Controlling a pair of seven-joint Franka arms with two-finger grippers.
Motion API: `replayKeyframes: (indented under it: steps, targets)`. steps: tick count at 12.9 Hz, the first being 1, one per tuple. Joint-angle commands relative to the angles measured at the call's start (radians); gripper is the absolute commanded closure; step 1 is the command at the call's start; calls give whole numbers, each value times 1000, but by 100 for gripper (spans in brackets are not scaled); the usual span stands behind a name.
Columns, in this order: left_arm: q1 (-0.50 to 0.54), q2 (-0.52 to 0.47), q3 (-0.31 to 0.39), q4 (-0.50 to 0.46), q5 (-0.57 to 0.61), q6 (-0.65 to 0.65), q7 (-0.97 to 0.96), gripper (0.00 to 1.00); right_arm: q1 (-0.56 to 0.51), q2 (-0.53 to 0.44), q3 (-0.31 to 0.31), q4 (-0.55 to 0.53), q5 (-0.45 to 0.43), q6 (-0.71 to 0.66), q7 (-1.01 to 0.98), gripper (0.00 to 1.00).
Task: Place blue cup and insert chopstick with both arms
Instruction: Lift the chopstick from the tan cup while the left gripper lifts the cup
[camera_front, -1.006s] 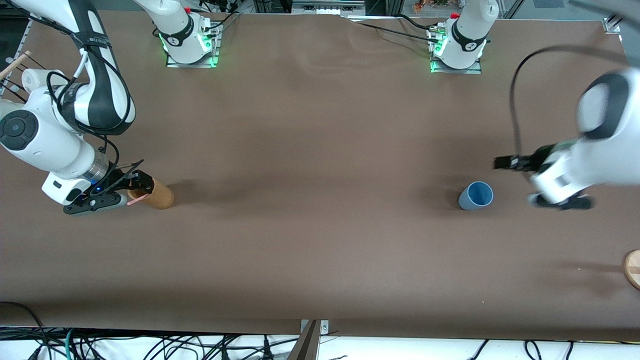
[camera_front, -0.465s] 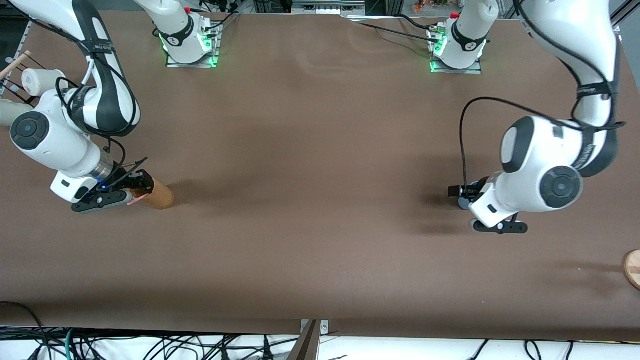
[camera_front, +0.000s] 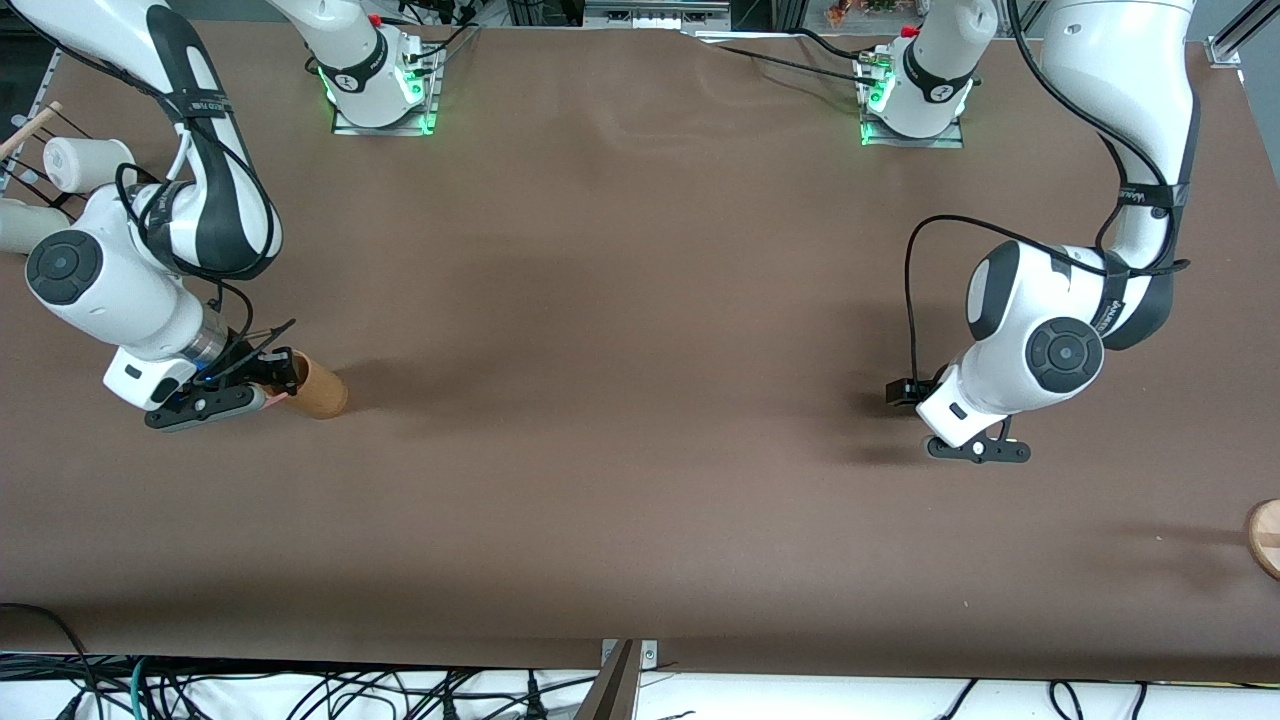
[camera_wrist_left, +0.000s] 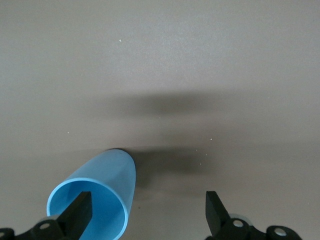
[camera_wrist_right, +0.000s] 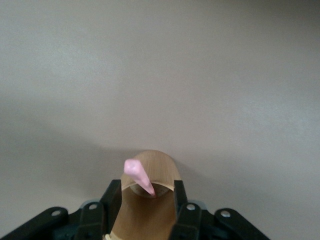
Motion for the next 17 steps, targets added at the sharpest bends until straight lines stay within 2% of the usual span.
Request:
replayKeyframes:
  steps: [1,4,9,11,12,14,15,16,17]
  targets:
    - [-6,-70,5,-94,24,44,2,0,-10,-7,6,-11,-8,15,-16,81]
    - [-6,-121,8,-215,60,155,3,0,-10,-7,6,-10,-7,13,-16,99]
    - [-6,-150,8,-343,71,294,2,0,-10,-17,6,13,-8,4,-19,100]
    - [-3,-147,8,-389,71,375,2,0,-10,-32,6,60,-8,-80,-28,100]
    - [2,-140,8,-393,71,397,2,10,-10,-35,8,129,-5,-181,-36,100]
    - [5,-132,10,-389,70,401,-6,70,-8,-32,9,313,7,-403,-36,100]
    - [8,-127,11,-384,62,403,-9,95,-4,-32,11,384,9,-468,-37,100]
    - [11,-124,16,-384,60,404,-12,100,-1,-32,17,438,9,-513,-37,100]
    - [18,-127,18,-383,60,403,-10,100,7,-32,20,475,12,-554,-37,100]
